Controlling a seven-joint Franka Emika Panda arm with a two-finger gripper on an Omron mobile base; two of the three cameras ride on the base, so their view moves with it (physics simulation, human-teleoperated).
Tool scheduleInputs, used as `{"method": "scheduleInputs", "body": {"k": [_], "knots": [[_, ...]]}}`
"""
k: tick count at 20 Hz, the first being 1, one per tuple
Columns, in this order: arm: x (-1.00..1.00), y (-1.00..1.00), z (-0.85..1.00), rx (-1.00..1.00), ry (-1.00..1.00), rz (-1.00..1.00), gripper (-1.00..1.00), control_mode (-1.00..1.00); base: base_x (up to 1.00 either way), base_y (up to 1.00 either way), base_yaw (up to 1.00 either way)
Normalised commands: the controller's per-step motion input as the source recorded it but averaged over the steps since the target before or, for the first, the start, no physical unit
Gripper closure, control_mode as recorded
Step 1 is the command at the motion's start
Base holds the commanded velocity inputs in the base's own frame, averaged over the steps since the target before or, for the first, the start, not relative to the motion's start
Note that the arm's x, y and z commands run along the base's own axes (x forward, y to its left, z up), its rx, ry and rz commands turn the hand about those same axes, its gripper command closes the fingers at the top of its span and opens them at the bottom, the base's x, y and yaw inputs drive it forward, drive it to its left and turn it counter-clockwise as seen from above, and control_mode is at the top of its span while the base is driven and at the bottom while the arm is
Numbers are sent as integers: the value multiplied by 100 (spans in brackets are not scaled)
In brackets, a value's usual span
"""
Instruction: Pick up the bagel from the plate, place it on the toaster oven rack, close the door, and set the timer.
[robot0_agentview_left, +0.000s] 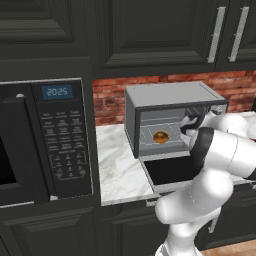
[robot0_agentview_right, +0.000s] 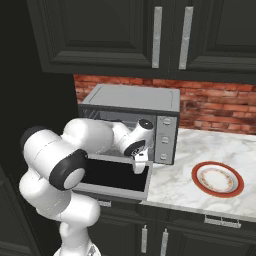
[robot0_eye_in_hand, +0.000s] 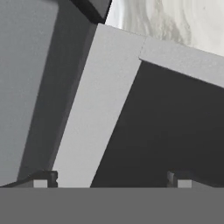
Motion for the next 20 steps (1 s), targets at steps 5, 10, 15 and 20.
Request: {"method": "scheduleInputs", "body": {"k": [5,10,15,20], "knots": [[47,3,0,0,0,-10,-100,-100,0,0,0],[31,0,1,0,0,-7,-100,-100,0,0,0],[-48,-11,10,0,-3,-1,-100,-100,0,0,0],[-100,-34,19,0,-11,0,-100,-100,0,0,0]]}}
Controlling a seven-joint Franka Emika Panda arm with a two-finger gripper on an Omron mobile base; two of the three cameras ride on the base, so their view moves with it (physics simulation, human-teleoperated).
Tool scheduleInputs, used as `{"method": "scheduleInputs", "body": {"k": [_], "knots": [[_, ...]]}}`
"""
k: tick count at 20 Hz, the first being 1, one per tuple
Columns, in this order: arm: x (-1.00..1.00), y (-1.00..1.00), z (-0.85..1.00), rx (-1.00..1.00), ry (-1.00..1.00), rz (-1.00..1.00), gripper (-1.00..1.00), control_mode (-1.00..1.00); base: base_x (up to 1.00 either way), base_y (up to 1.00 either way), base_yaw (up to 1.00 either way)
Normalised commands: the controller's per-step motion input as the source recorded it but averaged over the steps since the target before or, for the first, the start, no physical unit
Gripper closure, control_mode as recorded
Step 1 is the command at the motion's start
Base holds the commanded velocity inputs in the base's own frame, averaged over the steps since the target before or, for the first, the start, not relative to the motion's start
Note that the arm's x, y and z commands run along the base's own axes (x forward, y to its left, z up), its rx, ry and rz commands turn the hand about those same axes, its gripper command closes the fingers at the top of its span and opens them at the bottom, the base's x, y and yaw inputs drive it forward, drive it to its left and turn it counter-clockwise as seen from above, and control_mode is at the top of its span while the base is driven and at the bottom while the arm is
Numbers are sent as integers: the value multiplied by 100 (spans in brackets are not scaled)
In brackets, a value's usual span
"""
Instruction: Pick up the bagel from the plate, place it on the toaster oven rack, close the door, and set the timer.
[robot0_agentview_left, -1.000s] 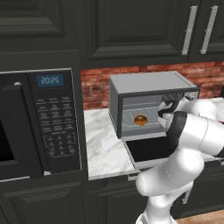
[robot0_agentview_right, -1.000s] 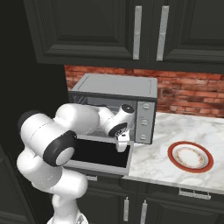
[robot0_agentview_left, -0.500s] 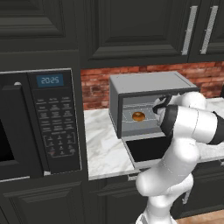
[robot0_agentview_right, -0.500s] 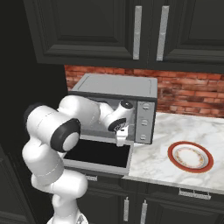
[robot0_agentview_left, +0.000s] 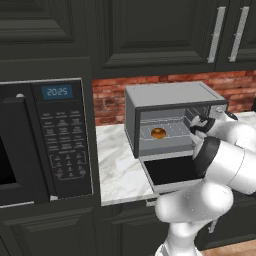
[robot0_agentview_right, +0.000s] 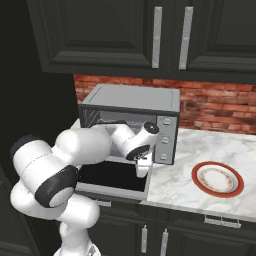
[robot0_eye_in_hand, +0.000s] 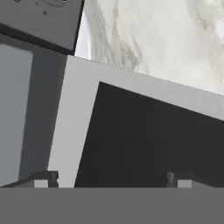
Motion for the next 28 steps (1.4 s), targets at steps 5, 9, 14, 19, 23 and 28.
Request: {"method": "scheduleInputs", "body": {"k": [5,9,14,19,23,28], "knots": [[-100,-42,47,4,-9,1,-100,-100,0,0,0],[-100,-35,24,3,0,3,-100,-100,0,0,0],[-86,-3,-8,0,-1,5,-100,-100,0,0,0],[-27,0,-14,3,-8,6,-100,-100,0,0,0],[-1,0,-15,5,-11,1,-100,-100,0,0,0],[0,0,-23,6,-7,0,-100,-100,0,0,0]]}}
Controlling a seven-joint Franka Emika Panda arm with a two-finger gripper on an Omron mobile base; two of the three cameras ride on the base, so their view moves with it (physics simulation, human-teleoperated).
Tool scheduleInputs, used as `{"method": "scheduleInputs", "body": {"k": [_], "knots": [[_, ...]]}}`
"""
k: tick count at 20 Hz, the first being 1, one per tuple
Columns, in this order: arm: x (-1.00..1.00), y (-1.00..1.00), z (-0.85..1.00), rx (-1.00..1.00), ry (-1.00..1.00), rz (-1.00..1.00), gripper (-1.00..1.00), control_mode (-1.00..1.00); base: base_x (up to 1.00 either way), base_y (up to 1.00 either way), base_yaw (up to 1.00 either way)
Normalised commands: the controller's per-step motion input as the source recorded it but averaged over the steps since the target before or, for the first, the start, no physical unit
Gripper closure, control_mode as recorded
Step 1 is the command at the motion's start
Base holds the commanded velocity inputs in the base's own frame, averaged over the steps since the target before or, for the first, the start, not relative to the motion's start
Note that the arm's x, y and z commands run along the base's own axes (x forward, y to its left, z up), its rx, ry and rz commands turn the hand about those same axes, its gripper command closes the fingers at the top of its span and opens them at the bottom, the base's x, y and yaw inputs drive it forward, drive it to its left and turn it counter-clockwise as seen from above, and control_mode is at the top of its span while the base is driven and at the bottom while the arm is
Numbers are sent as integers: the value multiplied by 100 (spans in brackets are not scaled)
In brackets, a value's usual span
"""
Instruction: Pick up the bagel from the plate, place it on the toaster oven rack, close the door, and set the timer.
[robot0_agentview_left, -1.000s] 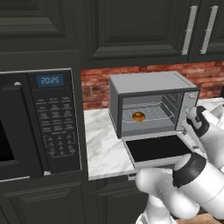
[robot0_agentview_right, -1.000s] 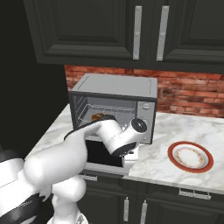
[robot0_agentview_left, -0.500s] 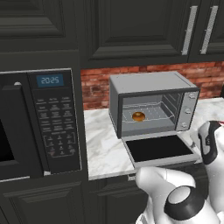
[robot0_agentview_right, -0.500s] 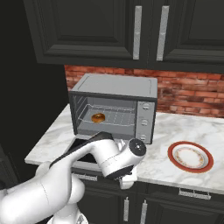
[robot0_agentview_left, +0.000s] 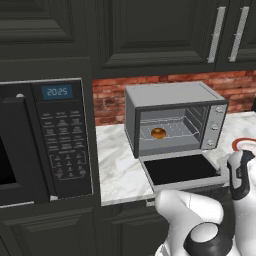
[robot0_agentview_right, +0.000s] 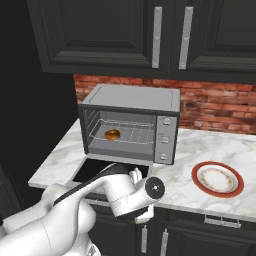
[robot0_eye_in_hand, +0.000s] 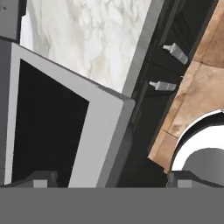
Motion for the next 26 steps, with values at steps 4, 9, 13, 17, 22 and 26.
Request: {"method": "scheduleInputs", "body": {"k": [4,9,13,17,22,26], "knots": [[0,0,-25,7,-2,0,-100,-100,0,0,0],[13,2,-9,8,-4,0,-100,-100,0,0,0],[34,10,-6,8,-4,0,-100,-100,0,0,0],[34,1,-22,6,-1,0,-100,-100,0,0,0],[15,0,-31,3,0,-2,-100,-100,0,0,0],[16,0,-8,4,-2,-1,-100,-100,0,0,0]]}}
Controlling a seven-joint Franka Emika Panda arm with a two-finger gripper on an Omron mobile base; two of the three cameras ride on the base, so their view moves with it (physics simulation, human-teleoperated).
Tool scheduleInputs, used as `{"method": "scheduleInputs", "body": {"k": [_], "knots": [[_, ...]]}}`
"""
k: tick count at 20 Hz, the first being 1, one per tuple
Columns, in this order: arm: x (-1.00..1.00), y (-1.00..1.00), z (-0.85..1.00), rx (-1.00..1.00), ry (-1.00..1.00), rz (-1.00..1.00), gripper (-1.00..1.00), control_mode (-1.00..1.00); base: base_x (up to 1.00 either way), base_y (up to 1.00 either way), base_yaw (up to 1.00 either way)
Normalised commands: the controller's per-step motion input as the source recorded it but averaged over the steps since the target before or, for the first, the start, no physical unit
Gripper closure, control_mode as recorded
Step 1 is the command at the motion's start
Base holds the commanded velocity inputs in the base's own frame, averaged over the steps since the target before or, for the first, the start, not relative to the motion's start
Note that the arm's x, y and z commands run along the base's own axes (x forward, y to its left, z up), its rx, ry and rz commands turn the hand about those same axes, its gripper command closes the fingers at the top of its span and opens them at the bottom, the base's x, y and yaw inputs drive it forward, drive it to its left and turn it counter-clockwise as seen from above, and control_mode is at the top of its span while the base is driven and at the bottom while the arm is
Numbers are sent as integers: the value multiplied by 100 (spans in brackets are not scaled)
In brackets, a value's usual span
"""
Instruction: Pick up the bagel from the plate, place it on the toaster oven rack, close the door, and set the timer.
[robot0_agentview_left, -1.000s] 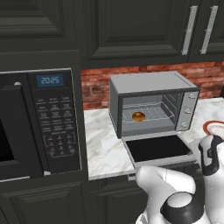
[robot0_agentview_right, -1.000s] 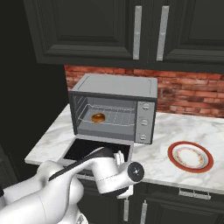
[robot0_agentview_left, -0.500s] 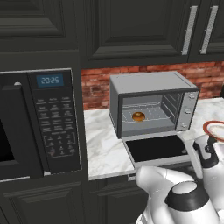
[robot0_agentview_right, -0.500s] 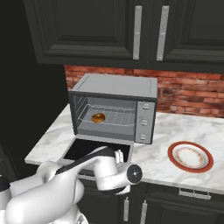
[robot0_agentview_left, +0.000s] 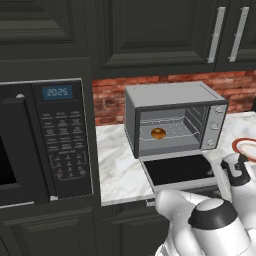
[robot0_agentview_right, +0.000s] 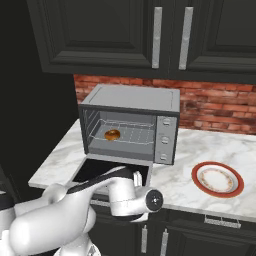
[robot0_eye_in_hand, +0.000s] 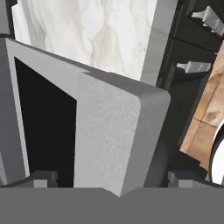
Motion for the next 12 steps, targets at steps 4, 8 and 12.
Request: {"method": "scheduleInputs", "body": {"k": [4,8,12], "knots": [[18,12,9,7,-13,0,-100,-100,0,0,0],[27,28,29,8,-21,-2,-100,-100,0,0,0],[38,31,46,8,-24,-4,-100,-100,0,0,0]]}}
